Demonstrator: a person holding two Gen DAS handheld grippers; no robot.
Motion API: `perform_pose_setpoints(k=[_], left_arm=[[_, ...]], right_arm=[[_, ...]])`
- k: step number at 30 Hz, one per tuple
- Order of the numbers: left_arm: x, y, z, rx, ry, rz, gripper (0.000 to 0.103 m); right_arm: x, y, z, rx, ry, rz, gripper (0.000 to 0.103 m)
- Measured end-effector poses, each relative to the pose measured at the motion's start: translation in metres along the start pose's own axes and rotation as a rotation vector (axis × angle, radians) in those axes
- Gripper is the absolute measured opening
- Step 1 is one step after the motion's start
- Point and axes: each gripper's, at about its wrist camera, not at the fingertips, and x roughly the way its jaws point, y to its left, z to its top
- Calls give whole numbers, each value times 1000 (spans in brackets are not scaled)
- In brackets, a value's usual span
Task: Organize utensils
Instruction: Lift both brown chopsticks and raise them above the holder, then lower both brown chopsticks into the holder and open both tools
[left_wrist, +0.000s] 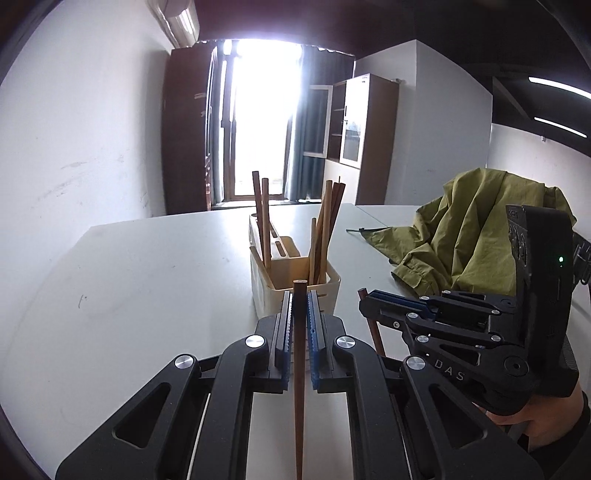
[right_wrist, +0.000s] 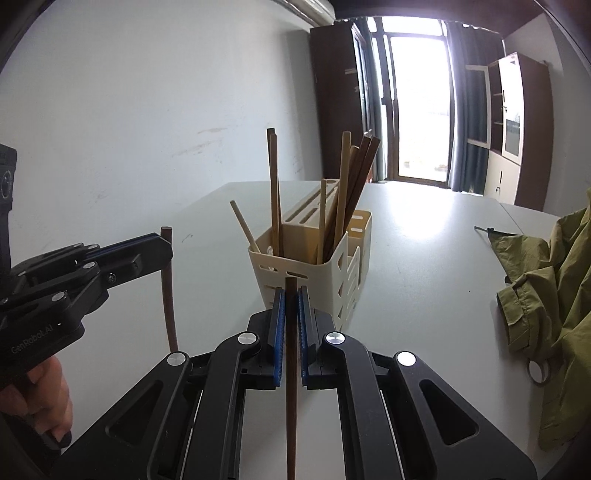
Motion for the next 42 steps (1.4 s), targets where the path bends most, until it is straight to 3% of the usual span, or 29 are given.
perform_pose_setpoints(k=[14, 25, 34, 42], left_arm=[[-20, -5, 33, 18, -160, 34, 7], [-36, -8, 58, 5, -318, 50, 7], [-47, -10, 73, -29, -465, 46, 7], [-62, -20, 72, -41, -659, 32, 7]], right_arm=[[-24, 8, 33, -6, -168, 1, 7], [-38, -12, 54, 25, -319, 36, 7], [-61, -15, 69, 19, -478, 61, 7], [-85, -21, 67, 26, -702, 77, 7]])
